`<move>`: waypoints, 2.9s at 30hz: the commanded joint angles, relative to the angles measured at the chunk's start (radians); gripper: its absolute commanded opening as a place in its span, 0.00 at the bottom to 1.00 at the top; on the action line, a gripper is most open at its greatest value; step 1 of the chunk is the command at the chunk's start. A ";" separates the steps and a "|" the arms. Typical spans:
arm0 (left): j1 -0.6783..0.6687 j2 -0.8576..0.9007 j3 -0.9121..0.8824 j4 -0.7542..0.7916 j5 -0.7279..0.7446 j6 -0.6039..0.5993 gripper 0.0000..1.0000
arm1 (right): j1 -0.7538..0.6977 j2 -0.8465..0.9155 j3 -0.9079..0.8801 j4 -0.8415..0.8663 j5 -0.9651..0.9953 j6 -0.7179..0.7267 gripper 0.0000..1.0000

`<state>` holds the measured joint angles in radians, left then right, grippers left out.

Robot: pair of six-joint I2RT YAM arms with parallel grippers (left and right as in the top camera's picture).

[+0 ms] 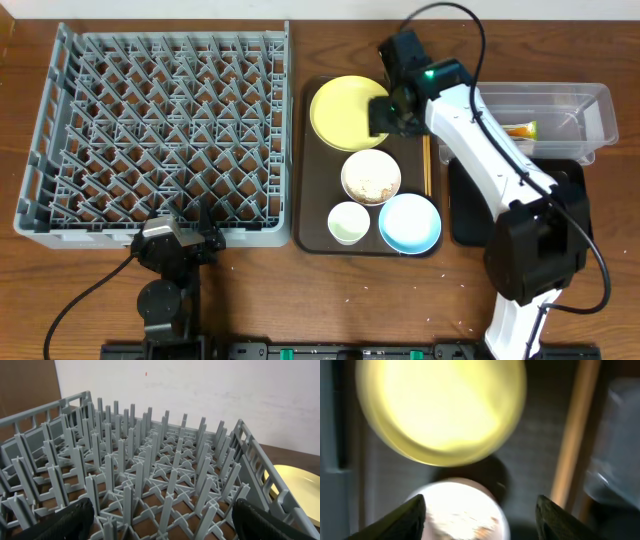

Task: Sort waste into correct bins and load items into the dishwasher
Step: 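Grasp the rim of the pink rice bowl with the right gripper, then carry the pink bowl to the black tray and tip out the rice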

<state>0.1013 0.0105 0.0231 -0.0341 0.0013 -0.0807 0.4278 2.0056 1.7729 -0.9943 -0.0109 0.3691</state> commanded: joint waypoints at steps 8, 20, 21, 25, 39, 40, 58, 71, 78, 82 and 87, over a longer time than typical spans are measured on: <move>0.004 -0.006 -0.019 -0.039 -0.010 0.006 0.89 | 0.190 0.099 0.007 -0.019 0.038 0.117 0.61; 0.004 -0.006 -0.019 -0.039 -0.010 0.006 0.89 | 0.267 0.213 0.007 -0.049 0.042 0.117 0.46; 0.004 -0.006 -0.019 -0.039 -0.010 0.006 0.89 | 0.269 0.216 0.007 -0.046 0.049 0.117 0.45; 0.004 -0.006 -0.019 -0.039 -0.010 0.006 0.89 | 0.273 0.237 0.007 -0.046 0.067 0.117 0.40; 0.004 -0.006 -0.019 -0.039 -0.010 0.006 0.89 | 0.269 0.234 0.026 -0.090 0.066 0.069 0.01; 0.004 -0.006 -0.019 -0.039 -0.010 0.006 0.89 | 0.266 0.226 0.035 -0.101 0.066 0.056 0.01; 0.004 -0.006 -0.019 -0.039 -0.010 0.006 0.89 | -0.001 -0.096 0.227 -0.431 -0.070 -0.165 0.01; 0.004 -0.006 -0.019 -0.039 -0.010 0.006 0.89 | -0.355 -0.261 0.030 -0.514 -0.418 -0.481 0.01; 0.004 -0.006 -0.019 -0.039 -0.010 0.006 0.89 | -0.541 -0.388 -0.299 -0.350 -0.585 -0.537 0.01; 0.004 -0.006 -0.019 -0.039 -0.010 0.006 0.89 | -0.654 -0.431 -0.458 -0.257 -0.721 -0.599 0.01; 0.004 -0.006 -0.019 -0.039 -0.010 0.006 0.89 | -0.807 -0.427 -0.646 -0.141 -0.916 -0.672 0.01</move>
<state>0.1013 0.0105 0.0231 -0.0341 0.0013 -0.0807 -0.3088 1.5917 1.2083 -1.1648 -0.7265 -0.2195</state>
